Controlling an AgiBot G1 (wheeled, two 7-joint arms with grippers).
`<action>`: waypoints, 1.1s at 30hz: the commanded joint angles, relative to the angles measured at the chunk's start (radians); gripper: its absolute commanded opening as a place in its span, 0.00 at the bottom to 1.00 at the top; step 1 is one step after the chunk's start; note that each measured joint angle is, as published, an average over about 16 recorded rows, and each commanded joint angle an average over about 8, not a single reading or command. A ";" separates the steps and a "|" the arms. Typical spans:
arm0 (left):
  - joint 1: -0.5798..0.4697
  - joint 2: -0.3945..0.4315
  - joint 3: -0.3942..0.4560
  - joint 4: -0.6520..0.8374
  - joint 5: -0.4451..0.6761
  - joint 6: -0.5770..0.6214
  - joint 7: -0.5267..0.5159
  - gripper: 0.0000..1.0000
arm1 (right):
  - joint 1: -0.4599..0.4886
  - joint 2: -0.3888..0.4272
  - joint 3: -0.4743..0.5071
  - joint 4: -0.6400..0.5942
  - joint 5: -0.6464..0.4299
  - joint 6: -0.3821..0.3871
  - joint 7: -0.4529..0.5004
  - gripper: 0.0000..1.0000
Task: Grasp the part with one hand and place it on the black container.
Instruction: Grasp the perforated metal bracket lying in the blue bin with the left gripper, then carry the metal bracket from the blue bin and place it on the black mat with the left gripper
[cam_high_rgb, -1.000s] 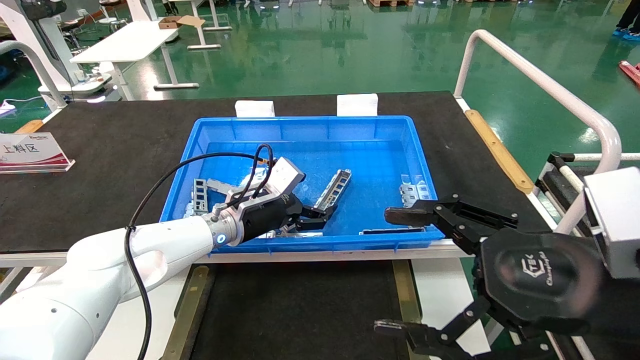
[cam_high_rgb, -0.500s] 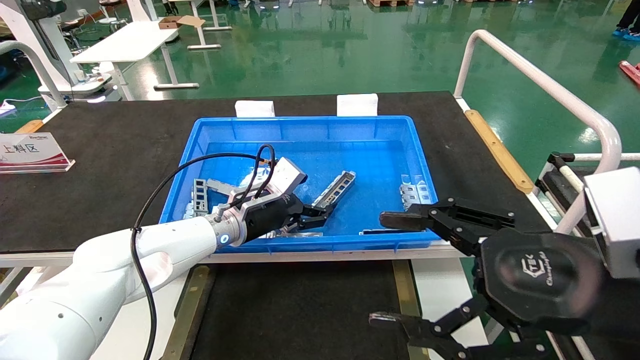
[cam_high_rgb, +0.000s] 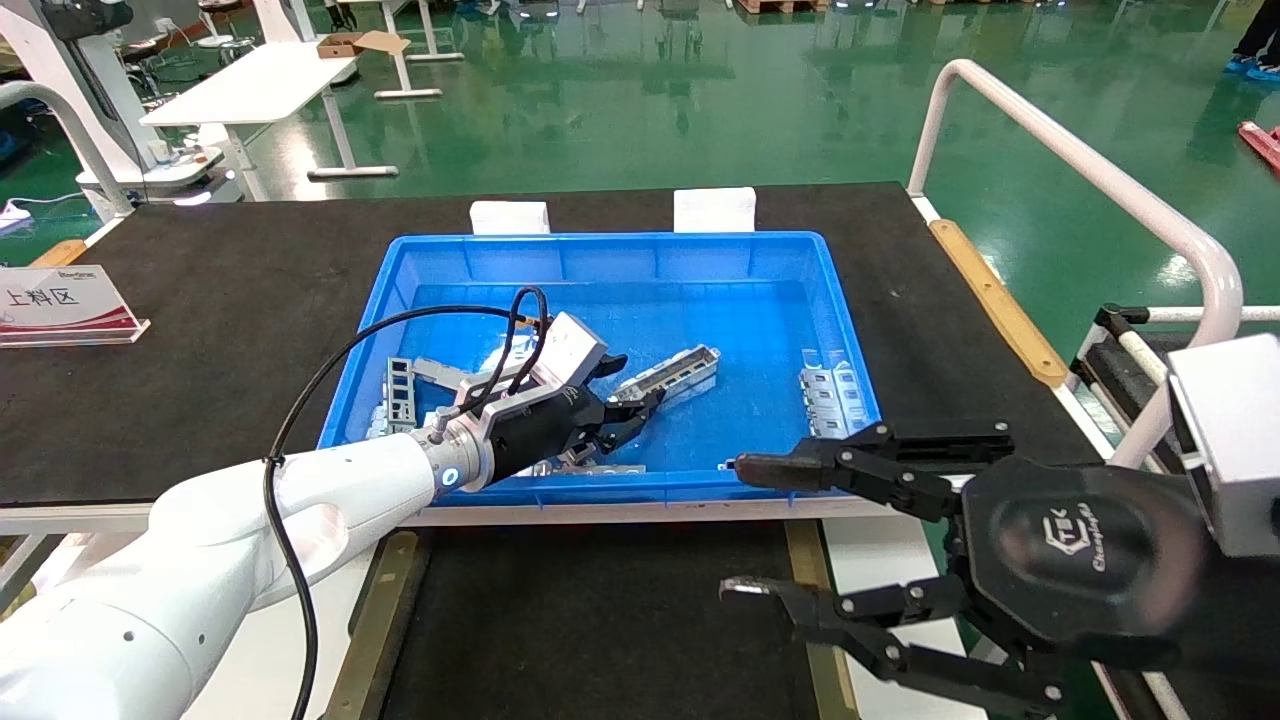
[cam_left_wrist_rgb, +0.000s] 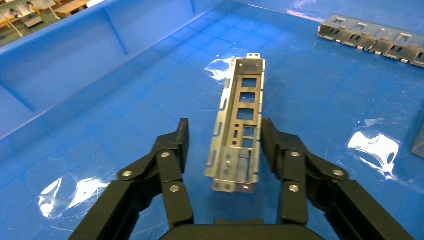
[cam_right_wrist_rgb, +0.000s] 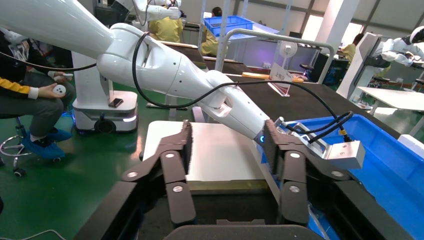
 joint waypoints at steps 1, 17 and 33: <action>0.000 0.000 0.008 0.000 -0.011 -0.003 0.002 0.00 | 0.000 0.000 0.000 0.000 0.000 0.000 0.000 0.00; -0.007 0.001 0.058 -0.016 -0.102 -0.008 0.024 0.00 | 0.000 0.000 0.000 0.000 0.000 0.000 0.000 0.00; -0.055 -0.012 0.104 -0.070 -0.207 0.124 0.068 0.00 | 0.000 0.000 -0.001 0.000 0.000 0.000 0.000 0.00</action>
